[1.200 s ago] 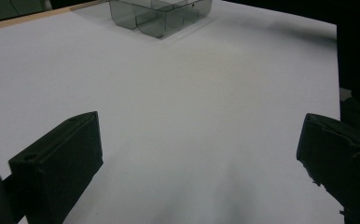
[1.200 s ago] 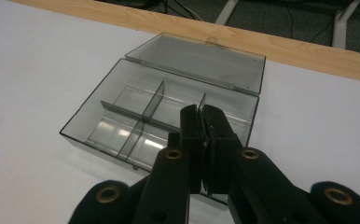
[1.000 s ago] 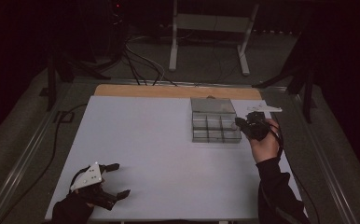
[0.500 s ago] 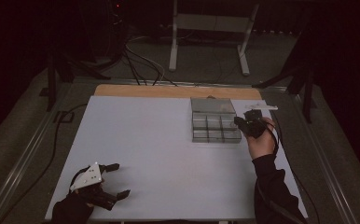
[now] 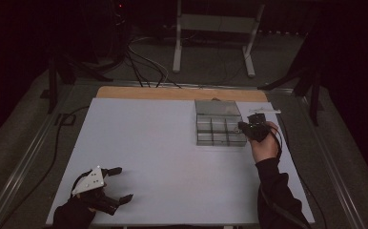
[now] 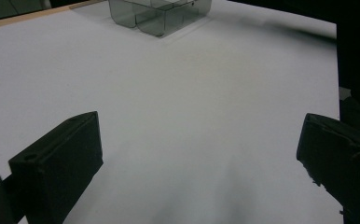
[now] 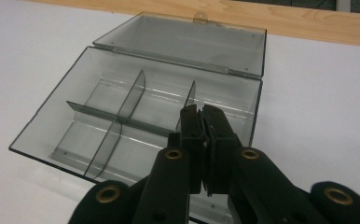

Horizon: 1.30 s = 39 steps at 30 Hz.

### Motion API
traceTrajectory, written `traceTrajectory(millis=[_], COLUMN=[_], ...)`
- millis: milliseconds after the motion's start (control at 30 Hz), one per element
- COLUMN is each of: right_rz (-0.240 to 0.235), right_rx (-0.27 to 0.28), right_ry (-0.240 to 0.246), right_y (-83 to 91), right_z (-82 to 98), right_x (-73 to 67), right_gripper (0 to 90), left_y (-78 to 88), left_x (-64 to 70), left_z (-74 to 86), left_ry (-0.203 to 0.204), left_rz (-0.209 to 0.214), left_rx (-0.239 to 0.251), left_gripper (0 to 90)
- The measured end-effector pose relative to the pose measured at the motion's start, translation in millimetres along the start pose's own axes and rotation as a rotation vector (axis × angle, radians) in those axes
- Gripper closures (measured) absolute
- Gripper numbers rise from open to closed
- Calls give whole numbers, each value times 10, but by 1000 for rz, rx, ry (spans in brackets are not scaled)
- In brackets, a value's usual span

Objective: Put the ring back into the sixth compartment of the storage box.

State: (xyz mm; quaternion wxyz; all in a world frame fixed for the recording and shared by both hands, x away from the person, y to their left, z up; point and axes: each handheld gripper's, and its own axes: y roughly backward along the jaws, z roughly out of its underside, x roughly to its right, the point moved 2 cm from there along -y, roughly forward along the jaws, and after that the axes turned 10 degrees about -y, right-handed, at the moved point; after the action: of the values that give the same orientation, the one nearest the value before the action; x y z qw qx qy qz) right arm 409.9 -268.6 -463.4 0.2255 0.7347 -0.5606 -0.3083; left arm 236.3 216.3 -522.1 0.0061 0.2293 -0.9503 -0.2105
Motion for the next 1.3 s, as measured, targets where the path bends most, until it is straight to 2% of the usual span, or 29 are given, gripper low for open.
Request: traceTrajectory(millis=[467, 667, 767, 933, 967, 1000, 1033, 1133, 1233, 1300], right_rz=[7, 15, 23, 16, 9, -4, -4, -23, -69, -101], right_rx=[-24, -44, -53, -44, -37, -7, -7, 15, 10, 9], right_ry=[-7, 2, 23, 27, 28, 42, 42, 81, 93, 95], right_y=[-82, -135, -157, -145, -140, -115, -115, -60, -19, 3], right_z=[89, 131, 152, 131, 118, 93, 93, 68, 47, 29], right_x=[41, 52, 41, 35, 34, 24, 24, -24, -72, -103], right_gripper=[875, 874, 874, 851, 771, 604, 604, 448, 335, 298], left_y=[-2, -1, 9, 3, 2, 2, 2, 2, 0, 2], left_x=[-1, 3, -9, -1, 0, 0, -1, -2, 3, 2], left_z=[5, 4, 4, 2, 3, 5, 7, 4, 5, 1], left_ry=[-1, -3, 2, -1, 0, 0, -2, 1, -2, -1], left_rz=[-1, 1, -1, 2, 3, 2, 2, 3, 3, 4], left_rx=[-4, -6, 1, -1, -1, -2, -5, -1, -3, 1], left_gripper=[10, 10, 10, 10, 10, 10, 10, 10, 10, 10])
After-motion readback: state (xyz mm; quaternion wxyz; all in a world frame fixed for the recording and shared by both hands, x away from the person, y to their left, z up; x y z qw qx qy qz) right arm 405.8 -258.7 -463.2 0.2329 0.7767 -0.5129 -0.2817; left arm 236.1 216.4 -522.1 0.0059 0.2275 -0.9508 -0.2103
